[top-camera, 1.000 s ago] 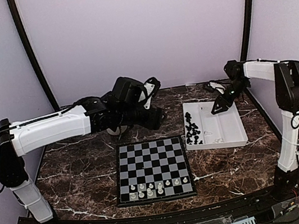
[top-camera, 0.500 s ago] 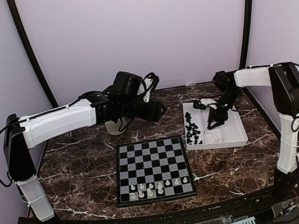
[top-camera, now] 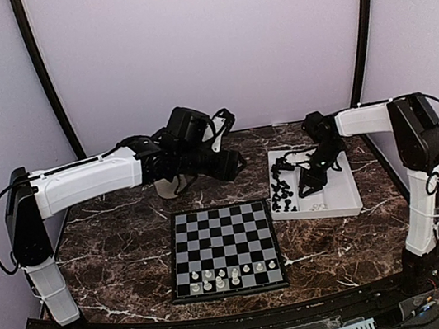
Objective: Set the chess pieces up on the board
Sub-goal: Pick up the bishop from the storage box.
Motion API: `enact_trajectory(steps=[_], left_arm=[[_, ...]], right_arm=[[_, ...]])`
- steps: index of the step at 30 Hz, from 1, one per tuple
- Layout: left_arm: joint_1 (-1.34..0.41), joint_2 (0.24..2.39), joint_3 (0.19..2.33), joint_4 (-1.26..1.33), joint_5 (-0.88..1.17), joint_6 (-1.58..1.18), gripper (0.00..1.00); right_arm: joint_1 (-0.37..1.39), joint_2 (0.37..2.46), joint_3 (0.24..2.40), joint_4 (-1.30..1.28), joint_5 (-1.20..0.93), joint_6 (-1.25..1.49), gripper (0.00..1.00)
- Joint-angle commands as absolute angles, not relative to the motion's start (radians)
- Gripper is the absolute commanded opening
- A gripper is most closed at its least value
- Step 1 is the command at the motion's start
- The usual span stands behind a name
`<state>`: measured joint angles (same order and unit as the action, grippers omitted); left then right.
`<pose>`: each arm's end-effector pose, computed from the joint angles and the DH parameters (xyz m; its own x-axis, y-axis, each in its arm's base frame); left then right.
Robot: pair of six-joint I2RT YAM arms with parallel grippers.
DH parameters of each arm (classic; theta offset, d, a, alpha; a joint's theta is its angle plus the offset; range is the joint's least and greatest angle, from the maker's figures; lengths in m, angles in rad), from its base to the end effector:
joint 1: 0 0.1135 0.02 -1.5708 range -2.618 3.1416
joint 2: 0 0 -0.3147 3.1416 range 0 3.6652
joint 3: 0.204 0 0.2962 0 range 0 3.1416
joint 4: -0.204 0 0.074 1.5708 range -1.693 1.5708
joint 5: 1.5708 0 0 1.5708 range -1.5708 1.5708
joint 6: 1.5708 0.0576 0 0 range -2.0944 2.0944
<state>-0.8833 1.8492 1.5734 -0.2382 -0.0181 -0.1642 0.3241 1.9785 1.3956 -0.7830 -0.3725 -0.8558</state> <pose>0.3286 -0.3985 0.3301 -0.4325 0.2692 -0.8605 0.7015 0.7001 -0.1336 0.4161 0.1619 0.1679 -0.3315 -0.8533 -0.4025 -0.9413 0.3280 0.0800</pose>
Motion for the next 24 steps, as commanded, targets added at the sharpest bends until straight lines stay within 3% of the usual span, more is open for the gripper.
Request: enact_trajectory(steps=[1,13,24], left_arm=[[-0.878,1.817,1.554,-0.218,-0.007,-0.178,0.64],[-0.879,1.826,1.538,-0.161,0.028,-0.201,0.63],[-0.879,1.858,1.528,-0.016,0.085,-0.168,0.61]], right_arm=[[0.346,2.012,1.394,-0.740,-0.343,-0.815,0.41],[0.340,2.038,1.401,-0.713,-0.340,-0.653,0.14],[0.193,1.948,1.531,-0.855,-0.766,-0.439,0.09]])
